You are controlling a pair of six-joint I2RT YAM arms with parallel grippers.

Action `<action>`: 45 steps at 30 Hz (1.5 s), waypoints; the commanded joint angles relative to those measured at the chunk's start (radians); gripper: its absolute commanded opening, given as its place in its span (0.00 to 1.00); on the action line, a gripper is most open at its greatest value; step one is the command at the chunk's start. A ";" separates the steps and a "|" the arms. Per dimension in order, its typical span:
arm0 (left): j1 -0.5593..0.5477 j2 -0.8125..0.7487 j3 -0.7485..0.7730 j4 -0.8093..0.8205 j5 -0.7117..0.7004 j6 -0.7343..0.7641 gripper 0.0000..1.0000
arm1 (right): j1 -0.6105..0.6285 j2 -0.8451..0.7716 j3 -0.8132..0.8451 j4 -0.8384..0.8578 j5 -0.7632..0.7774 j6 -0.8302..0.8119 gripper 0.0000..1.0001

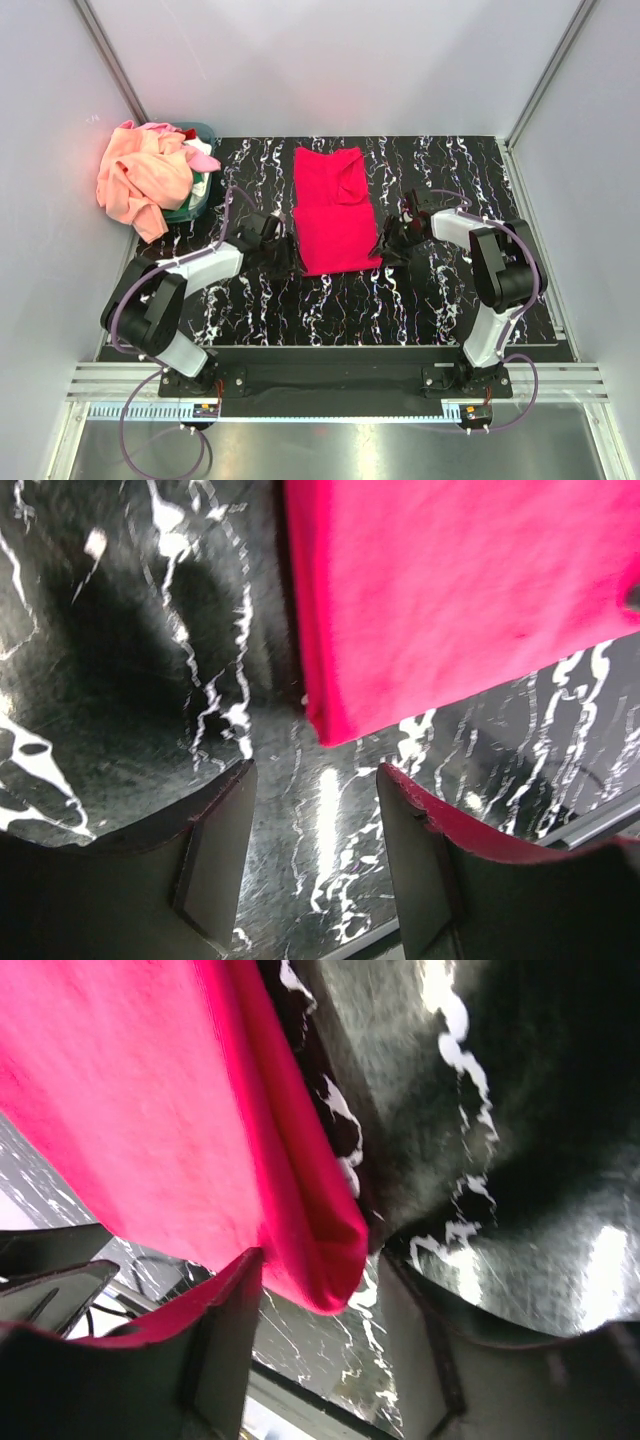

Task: Fold and stack the t-shirts
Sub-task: Fold the tshirt

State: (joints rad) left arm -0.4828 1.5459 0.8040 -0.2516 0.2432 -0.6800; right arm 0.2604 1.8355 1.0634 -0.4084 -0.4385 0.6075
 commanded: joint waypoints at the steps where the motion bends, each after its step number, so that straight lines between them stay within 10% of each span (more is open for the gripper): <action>1: -0.004 -0.043 -0.032 0.094 0.013 -0.018 0.55 | 0.011 0.050 -0.022 0.062 0.012 0.009 0.54; 9: -0.005 -0.030 -0.103 0.210 0.018 -0.059 0.54 | 0.013 0.047 -0.062 0.066 0.030 0.005 0.01; 24: -0.008 0.069 -0.163 0.382 0.036 -0.105 0.51 | 0.013 0.038 -0.082 0.080 0.024 -0.003 0.00; 29: -0.008 0.118 -0.124 0.411 0.054 -0.121 0.00 | 0.013 0.045 -0.079 0.080 0.021 -0.008 0.00; 45: -0.287 -0.387 -0.181 0.036 -0.142 -0.249 0.00 | 0.022 -0.466 -0.296 -0.174 0.024 0.084 0.00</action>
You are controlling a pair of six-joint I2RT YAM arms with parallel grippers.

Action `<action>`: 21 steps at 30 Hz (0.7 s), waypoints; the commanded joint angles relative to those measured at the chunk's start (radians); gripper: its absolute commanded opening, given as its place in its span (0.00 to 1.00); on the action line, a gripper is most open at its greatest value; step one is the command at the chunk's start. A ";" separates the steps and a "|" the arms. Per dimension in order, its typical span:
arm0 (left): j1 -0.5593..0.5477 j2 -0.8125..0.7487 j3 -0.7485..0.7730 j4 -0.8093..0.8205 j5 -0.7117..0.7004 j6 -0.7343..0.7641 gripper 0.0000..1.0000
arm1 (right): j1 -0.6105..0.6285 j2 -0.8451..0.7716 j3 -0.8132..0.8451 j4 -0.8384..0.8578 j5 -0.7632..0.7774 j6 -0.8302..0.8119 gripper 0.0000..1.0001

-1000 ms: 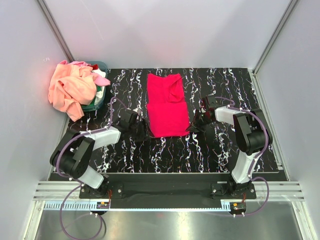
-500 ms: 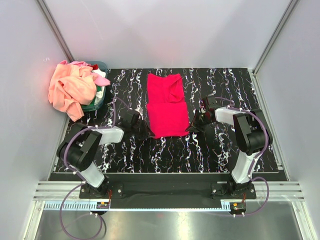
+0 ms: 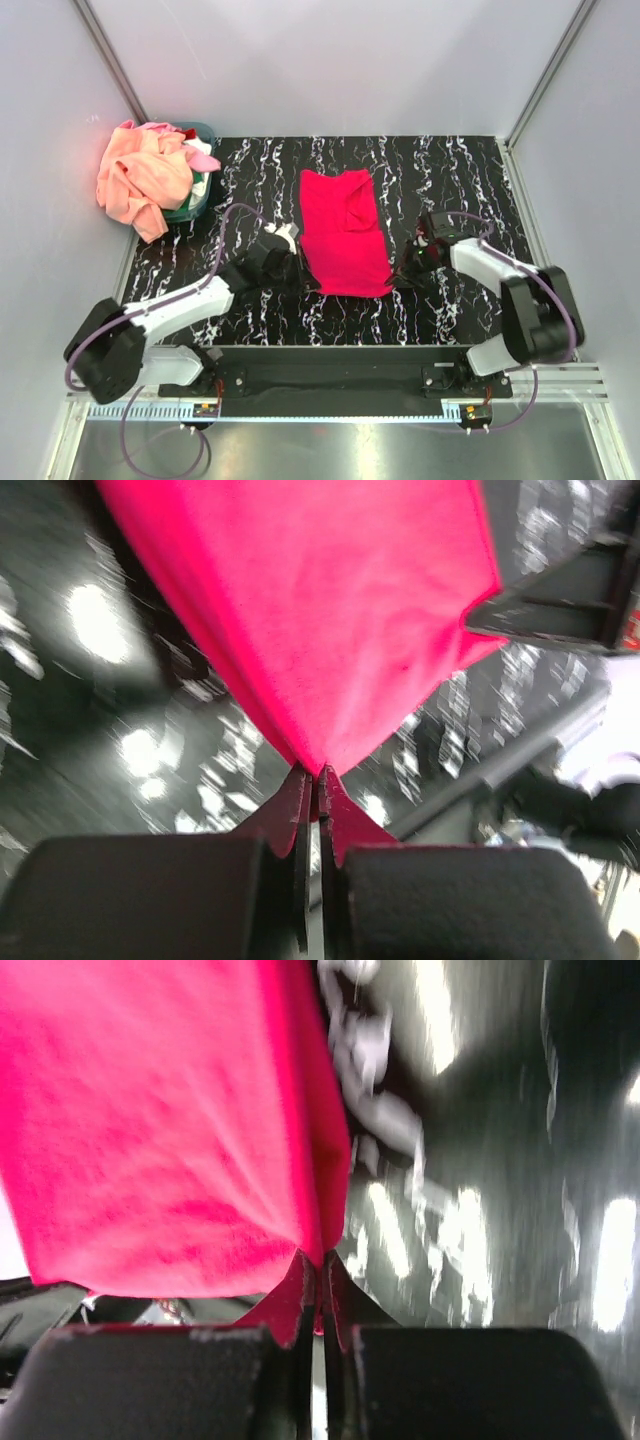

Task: Fold and stack the t-shirts
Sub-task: Fold the tshirt

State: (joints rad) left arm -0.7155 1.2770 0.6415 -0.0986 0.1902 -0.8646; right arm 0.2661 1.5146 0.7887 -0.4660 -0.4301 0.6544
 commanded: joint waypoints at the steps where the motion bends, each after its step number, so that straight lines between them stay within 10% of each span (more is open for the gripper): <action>1: -0.096 -0.151 -0.020 -0.145 -0.104 -0.080 0.00 | 0.019 -0.187 -0.032 -0.144 0.016 0.042 0.00; 10: -0.246 -0.389 0.027 -0.395 -0.213 -0.198 0.00 | 0.059 -0.599 -0.053 -0.404 -0.021 0.145 0.00; 21: -0.187 -0.210 0.342 -0.602 -0.304 0.010 0.03 | 0.058 -0.421 0.208 -0.473 0.114 0.051 0.00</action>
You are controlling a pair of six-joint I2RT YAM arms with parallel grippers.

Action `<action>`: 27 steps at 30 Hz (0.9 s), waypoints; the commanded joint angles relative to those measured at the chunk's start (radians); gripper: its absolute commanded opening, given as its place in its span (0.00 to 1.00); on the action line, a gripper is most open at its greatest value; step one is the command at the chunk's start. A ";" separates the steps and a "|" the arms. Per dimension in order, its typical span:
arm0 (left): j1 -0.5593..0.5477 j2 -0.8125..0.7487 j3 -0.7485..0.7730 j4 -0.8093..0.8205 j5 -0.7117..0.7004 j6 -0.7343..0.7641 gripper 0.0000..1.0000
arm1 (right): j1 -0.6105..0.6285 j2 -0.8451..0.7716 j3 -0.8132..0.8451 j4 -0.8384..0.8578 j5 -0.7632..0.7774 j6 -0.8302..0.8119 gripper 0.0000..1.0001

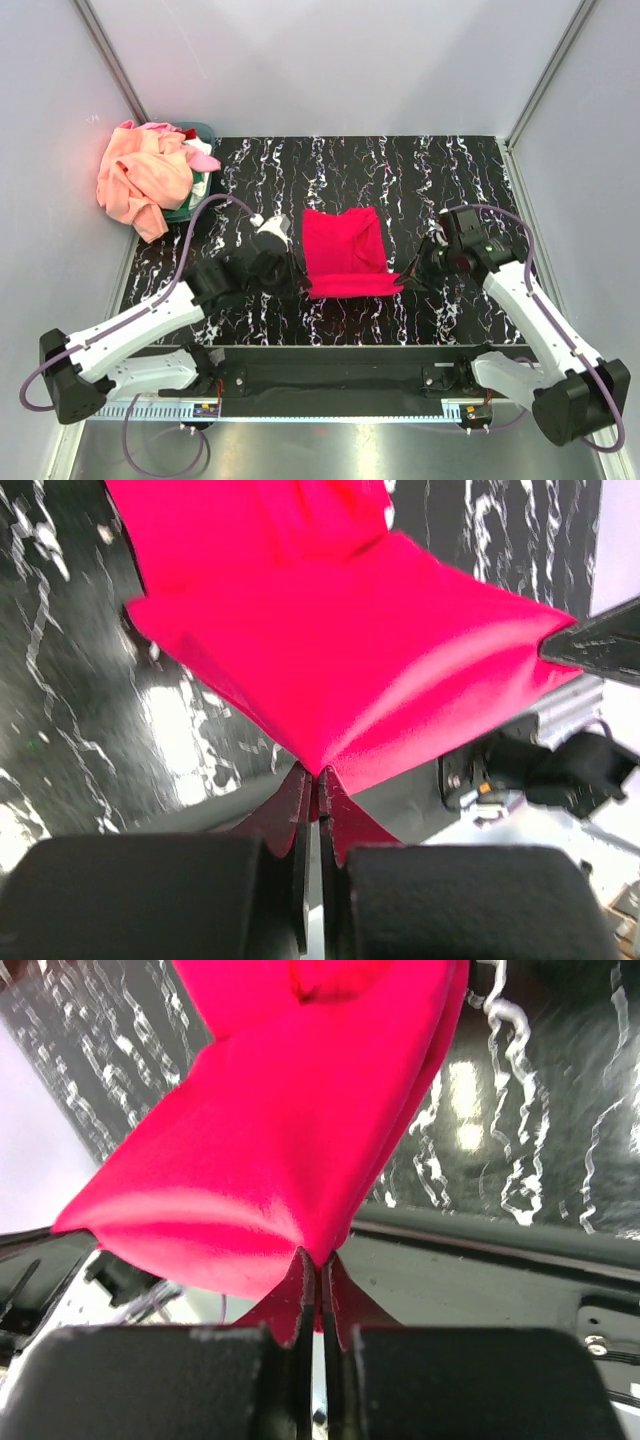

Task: Fold and stack the t-shirts
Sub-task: Fold the tshirt

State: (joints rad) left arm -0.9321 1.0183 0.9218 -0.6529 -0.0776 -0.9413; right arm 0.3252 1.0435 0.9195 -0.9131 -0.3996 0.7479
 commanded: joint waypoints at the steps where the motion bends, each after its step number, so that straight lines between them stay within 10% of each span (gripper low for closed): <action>1: 0.056 0.063 0.071 -0.039 -0.024 0.096 0.03 | -0.002 0.064 0.111 -0.029 0.094 -0.048 0.00; 27: 0.536 0.630 0.532 -0.007 0.407 0.397 0.06 | -0.063 0.708 0.724 0.016 0.203 -0.150 0.00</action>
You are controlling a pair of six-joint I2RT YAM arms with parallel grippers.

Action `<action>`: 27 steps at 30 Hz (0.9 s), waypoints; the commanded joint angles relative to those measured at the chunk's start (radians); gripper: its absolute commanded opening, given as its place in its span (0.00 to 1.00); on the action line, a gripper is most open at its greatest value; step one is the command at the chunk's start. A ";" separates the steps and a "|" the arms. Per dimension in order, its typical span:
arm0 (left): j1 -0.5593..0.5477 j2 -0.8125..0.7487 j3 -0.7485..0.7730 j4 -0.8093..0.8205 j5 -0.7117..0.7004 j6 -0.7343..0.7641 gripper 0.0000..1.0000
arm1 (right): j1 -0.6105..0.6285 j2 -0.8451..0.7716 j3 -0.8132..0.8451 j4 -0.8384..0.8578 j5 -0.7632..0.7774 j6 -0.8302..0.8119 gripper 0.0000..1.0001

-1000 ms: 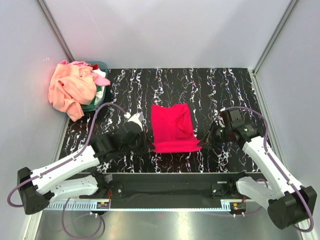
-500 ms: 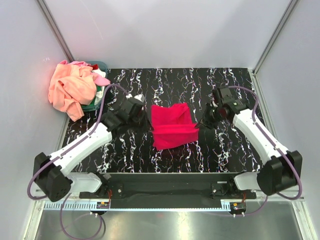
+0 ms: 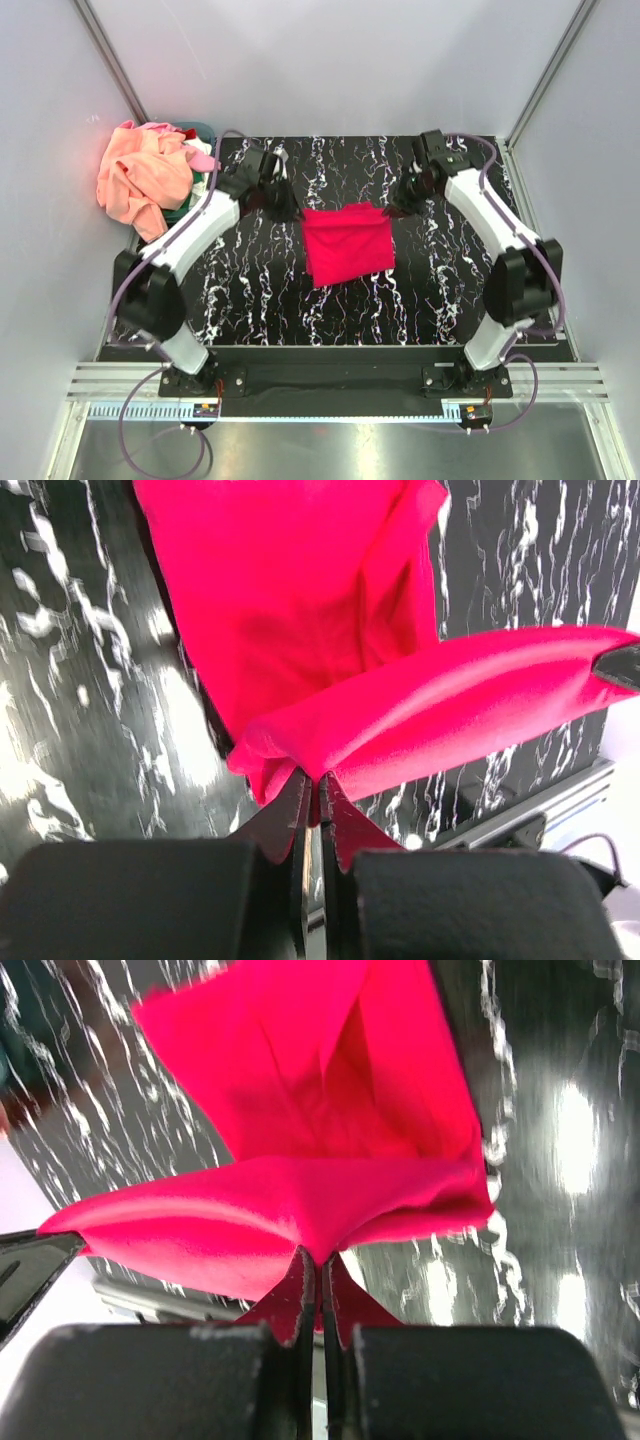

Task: Fold and stack the t-shirts
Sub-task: Fold the tshirt

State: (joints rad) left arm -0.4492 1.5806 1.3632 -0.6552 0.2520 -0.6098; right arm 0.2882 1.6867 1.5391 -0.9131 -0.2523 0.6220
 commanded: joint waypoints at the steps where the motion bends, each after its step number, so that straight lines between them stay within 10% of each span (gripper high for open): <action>1: 0.069 0.137 0.114 -0.006 0.098 0.068 0.06 | -0.029 0.130 0.133 0.014 0.058 -0.021 0.00; 10: 0.179 0.514 0.376 -0.029 0.164 0.085 0.19 | -0.052 0.640 0.659 -0.125 0.025 -0.048 0.06; 14: 0.227 0.662 0.581 -0.089 0.187 0.087 0.19 | -0.075 0.774 0.861 -0.129 -0.034 -0.036 0.56; 17: 0.259 0.752 0.736 -0.168 0.188 0.085 0.32 | -0.104 0.818 0.927 -0.104 -0.106 -0.047 0.73; 27: 0.267 0.532 0.545 -0.104 0.080 0.102 0.48 | -0.121 0.339 0.195 0.264 -0.106 -0.073 0.77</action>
State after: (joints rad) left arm -0.1547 2.2665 1.9686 -0.7952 0.3767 -0.5274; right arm 0.1505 2.2189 1.8820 -0.8215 -0.3077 0.5529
